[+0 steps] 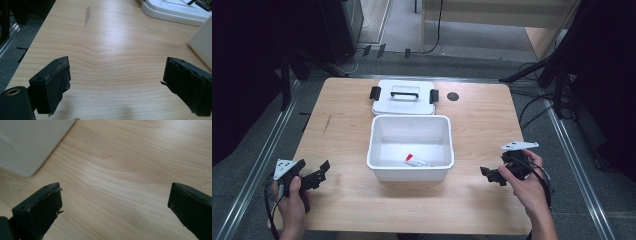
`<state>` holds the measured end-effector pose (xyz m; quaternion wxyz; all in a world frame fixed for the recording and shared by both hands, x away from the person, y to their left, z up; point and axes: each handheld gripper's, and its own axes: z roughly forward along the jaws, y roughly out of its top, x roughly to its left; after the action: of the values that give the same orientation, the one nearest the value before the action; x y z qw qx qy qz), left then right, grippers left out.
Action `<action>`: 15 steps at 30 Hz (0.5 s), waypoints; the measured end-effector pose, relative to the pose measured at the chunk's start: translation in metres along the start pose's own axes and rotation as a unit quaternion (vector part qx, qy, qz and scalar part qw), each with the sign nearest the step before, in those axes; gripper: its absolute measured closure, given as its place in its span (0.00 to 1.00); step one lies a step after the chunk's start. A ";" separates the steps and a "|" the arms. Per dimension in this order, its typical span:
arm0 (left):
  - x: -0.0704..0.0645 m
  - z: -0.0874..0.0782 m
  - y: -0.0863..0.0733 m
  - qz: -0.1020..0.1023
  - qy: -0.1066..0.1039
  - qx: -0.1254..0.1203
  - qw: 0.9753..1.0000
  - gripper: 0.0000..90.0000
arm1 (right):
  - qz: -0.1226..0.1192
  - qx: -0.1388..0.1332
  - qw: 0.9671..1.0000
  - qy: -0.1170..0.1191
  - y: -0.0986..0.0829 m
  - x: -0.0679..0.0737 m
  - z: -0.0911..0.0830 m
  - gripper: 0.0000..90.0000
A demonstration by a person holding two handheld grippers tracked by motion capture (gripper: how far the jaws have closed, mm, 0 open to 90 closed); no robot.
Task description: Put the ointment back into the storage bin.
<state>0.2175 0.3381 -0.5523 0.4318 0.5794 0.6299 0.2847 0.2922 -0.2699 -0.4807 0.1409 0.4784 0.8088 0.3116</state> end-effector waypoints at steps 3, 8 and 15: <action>0.000 0.000 0.000 0.000 0.000 -0.001 1.000 0.09 | 0.022 -0.018 1.000 -0.003 -0.015 -0.010 0.002 0.00; 0.000 0.000 0.000 -0.001 0.000 -0.001 1.000 0.09 | 0.041 -0.042 0.998 -0.014 -0.039 -0.022 0.002 0.00; 0.000 0.000 0.000 0.000 -0.001 -0.002 1.000 0.09 | 0.072 -0.074 0.994 -0.038 -0.074 -0.037 -0.002 0.00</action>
<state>0.2174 0.3380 -0.5524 0.4334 0.5791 0.6289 0.2852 0.2591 -0.3286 -0.5294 0.1833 0.5352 0.7412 0.3613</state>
